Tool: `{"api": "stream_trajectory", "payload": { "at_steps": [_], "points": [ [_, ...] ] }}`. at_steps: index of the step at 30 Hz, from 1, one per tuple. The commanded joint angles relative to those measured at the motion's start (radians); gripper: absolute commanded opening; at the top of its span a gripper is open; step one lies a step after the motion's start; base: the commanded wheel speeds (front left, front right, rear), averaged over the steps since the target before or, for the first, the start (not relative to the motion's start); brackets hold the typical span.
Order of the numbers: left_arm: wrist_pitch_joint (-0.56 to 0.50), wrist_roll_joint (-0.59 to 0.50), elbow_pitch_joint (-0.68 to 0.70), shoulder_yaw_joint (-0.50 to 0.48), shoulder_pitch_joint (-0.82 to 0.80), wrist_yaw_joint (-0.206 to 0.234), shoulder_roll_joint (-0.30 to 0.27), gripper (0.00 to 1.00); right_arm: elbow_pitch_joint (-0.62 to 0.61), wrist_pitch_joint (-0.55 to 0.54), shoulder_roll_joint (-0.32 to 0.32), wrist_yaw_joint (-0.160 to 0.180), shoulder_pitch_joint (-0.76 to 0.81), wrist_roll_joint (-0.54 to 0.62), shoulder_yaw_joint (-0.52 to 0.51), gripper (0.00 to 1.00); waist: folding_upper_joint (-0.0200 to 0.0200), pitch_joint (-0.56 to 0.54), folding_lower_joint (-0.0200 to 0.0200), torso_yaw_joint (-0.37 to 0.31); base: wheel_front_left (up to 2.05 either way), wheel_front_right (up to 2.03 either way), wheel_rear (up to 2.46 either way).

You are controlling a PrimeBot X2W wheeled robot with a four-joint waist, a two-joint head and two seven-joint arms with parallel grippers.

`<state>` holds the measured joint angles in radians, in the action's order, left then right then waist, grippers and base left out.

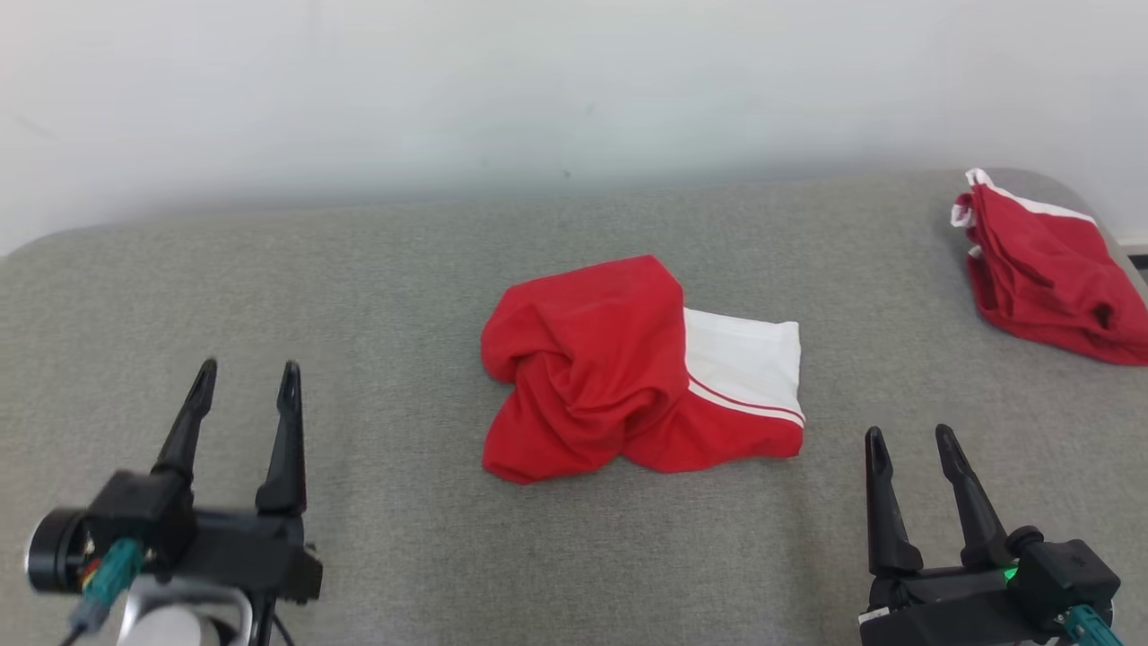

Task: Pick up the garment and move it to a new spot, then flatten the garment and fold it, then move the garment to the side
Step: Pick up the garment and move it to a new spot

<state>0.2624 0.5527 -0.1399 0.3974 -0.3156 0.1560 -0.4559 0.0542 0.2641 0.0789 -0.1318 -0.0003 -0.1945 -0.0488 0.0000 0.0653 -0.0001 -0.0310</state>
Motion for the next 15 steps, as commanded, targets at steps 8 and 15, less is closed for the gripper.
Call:
{"api": "stream_trajectory", "payload": {
  "at_steps": [8,15],
  "points": [
    [0.003,-0.147,0.088,-0.149,0.178,0.0,0.085,1.0,0.002,0.0,0.006,0.003,0.019,0.002,0.001,1.0,0.0,-0.02,0.0001,0.024,0.0,0.0,0.0],
    [0.003,-0.224,0.115,-0.264,0.284,-0.044,0.176,1.0,0.011,0.0,0.002,0.003,0.029,0.002,0.003,1.0,0.0,-0.032,0.0001,0.025,0.0,0.0,0.0]
  ]
}}
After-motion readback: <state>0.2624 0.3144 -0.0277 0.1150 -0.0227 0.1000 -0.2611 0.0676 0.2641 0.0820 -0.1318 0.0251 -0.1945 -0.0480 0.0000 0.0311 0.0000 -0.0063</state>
